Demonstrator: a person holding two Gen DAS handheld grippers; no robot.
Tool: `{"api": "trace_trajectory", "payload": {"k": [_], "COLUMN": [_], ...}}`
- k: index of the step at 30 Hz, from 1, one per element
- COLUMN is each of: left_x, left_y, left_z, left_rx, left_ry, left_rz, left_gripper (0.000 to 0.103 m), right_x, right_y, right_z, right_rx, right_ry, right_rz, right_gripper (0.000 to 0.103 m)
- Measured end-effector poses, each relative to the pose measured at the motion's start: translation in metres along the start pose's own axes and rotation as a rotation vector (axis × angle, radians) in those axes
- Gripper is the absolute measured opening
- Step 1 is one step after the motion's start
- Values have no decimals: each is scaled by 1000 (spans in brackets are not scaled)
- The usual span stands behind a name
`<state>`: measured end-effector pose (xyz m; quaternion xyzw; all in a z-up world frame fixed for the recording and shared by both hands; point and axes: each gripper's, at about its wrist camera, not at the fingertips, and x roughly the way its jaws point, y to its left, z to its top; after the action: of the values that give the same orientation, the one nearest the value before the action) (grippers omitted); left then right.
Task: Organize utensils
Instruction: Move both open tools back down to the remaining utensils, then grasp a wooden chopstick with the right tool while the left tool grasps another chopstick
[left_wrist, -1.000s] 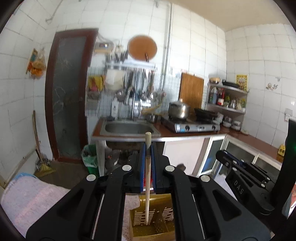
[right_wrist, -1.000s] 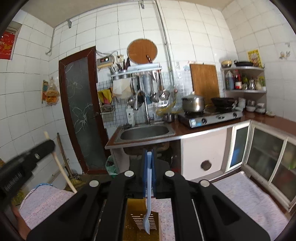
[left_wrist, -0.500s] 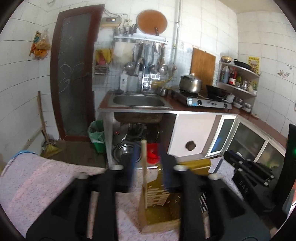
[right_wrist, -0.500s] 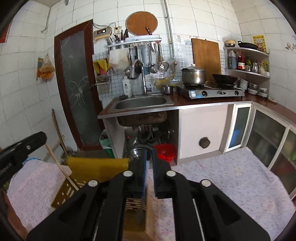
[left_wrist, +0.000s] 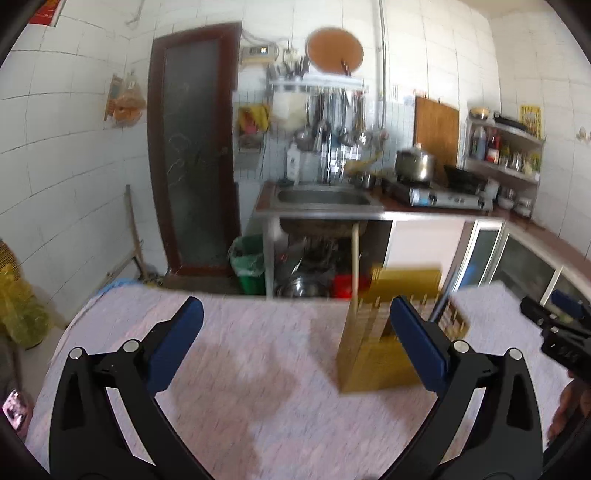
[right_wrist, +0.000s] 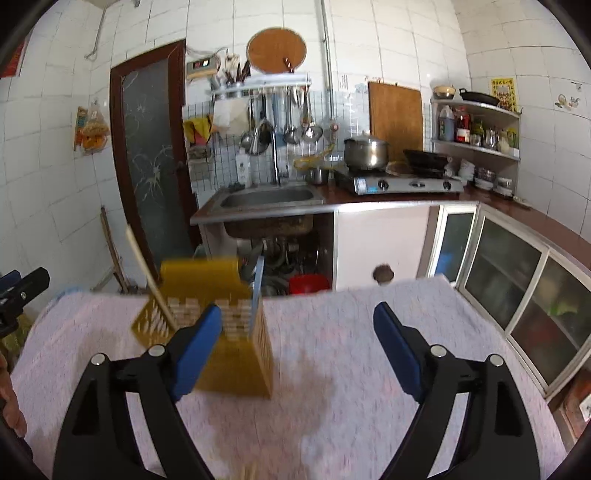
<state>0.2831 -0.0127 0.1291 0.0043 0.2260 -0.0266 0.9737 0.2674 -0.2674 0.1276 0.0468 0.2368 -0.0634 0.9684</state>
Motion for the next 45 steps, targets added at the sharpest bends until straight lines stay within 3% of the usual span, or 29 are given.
{"api": "trace_trajectory", "payload": {"k": [5,14,22,29,36,45], "left_x": [3,19,32,36,49,48], "left_y": [3,21,16,1,5,-2], "left_z": [-49,-124,-170,-183,-192,-194], "left_rx": [23,-31,-42,9,-18,5], "left_ry": [95,254,360,405,481,486], "left_rz": [25,38,21,20,17,35], "left_gripper": [98,98,98,98,98,98], "right_x": [-11,-8,1,14,23,29], "right_y": [6,10,14,19,23,27], "right_z": [-43,-112,-144,-158,-163,-164], "right_rx": [-46,-48,-51,-55,-71,-60], "right_ry": [61,185,262,329,382,416], "right_rz": [-1,1,-13,-34,-54,-55], "right_gripper": [83,83,83,83,83,82]}}
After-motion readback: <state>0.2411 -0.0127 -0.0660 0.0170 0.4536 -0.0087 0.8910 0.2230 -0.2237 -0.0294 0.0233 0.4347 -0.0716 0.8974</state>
